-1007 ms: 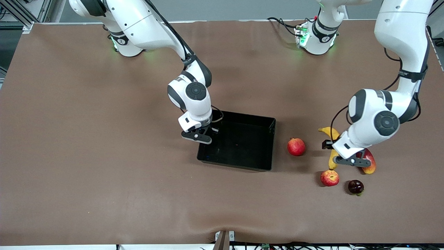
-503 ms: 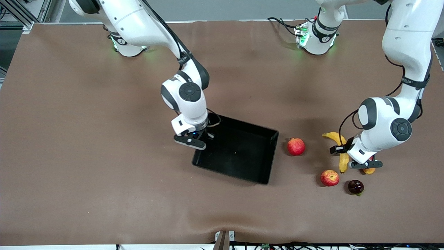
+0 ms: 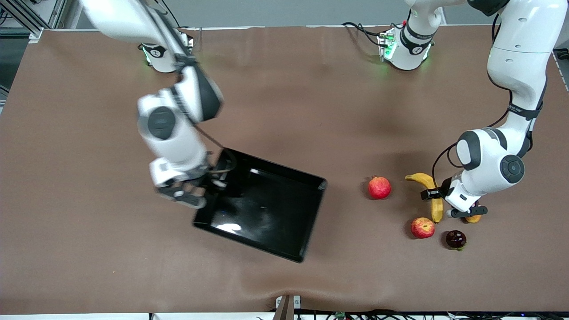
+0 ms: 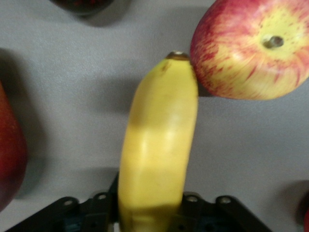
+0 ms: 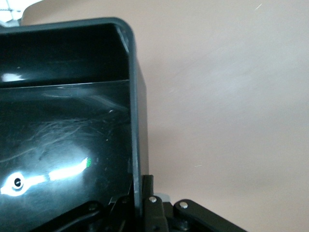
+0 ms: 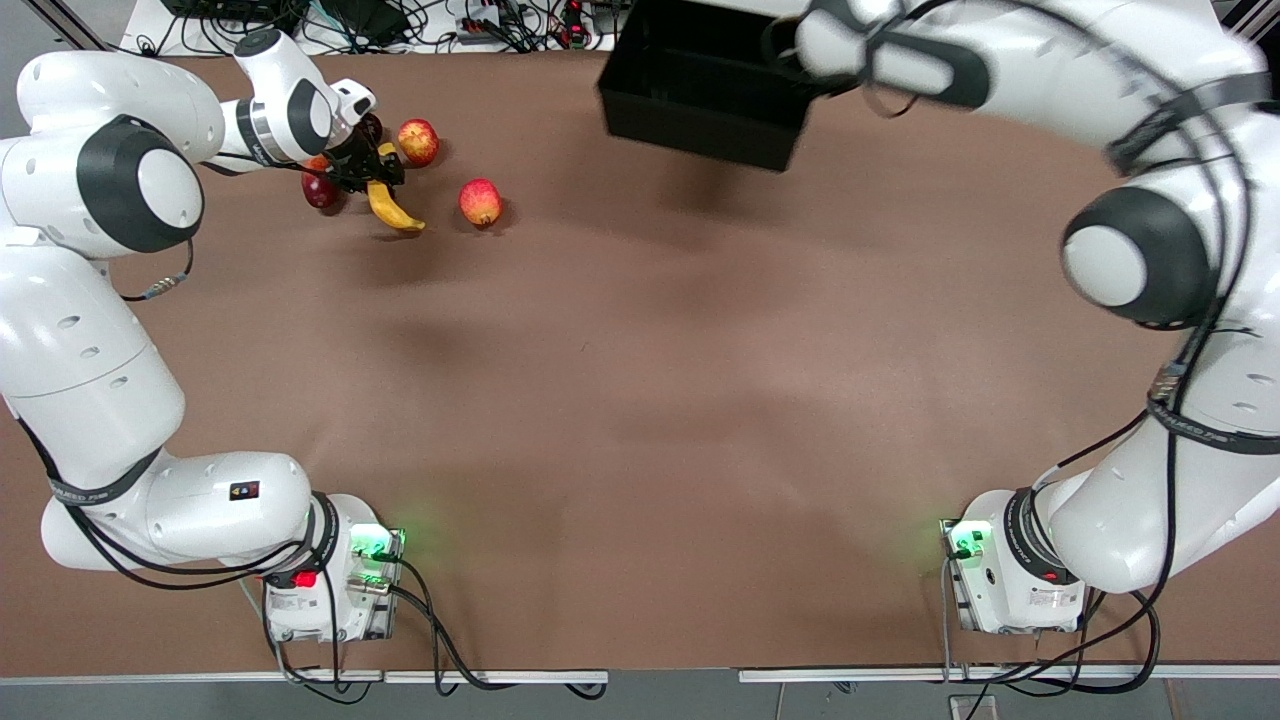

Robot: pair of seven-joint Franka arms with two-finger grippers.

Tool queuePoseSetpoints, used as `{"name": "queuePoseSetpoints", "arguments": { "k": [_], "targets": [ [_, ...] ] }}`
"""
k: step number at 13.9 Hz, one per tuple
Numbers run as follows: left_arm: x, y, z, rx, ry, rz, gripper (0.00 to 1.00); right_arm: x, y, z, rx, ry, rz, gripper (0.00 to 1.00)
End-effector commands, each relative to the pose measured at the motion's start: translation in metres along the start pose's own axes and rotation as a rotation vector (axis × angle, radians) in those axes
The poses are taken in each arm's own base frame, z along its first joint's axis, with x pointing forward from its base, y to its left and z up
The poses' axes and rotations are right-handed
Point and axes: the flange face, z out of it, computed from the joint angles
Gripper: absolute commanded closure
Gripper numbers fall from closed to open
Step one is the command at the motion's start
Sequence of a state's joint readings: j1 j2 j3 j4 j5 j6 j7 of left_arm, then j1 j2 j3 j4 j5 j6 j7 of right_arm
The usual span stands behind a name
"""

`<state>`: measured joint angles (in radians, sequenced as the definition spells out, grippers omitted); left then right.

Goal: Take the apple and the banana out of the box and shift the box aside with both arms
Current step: 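Release the banana with the left gripper while the right gripper drags the tray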

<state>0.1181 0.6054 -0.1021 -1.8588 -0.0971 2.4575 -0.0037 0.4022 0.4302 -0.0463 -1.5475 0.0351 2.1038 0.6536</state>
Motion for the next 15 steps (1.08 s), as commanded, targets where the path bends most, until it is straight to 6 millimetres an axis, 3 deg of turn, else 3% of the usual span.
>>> {"name": "queuePoseSetpoints", "arguments": {
  "k": [1, 5, 7, 11, 14, 15],
  "targets": [
    [0.001, 0.005, -0.03, -0.017, 0.02, 0.007, 0.0, 0.037, 0.083, -0.046, 0.025, -0.026, -0.069, 1.0],
    [-0.003, 0.02, -0.086, -0.016, -0.003, 0.033, 0.0, 0.082, 0.204, -0.06, 0.01, -0.018, -0.188, 1.0],
    [-0.005, 0.028, -0.121, -0.011, 0.012, 0.054, 0.0, 0.092, 0.269, -0.055, 0.011, -0.031, -0.226, 1.0],
    [0.003, 0.031, -0.196, 0.098, 0.023, 0.182, 0.0, 0.085, 0.38, -0.02, 0.02, -0.103, -0.304, 1.0],
    [0.008, 0.034, -0.237, 0.156, -0.013, 0.222, 0.0, 0.072, 0.436, 0.013, 0.057, -0.073, -0.317, 1.0],
    [0.005, 0.048, -0.256, 0.154, -0.024, 0.232, 0.0, 0.066, 0.445, 0.028, 0.068, -0.051, -0.295, 1.0]
  ]
}}
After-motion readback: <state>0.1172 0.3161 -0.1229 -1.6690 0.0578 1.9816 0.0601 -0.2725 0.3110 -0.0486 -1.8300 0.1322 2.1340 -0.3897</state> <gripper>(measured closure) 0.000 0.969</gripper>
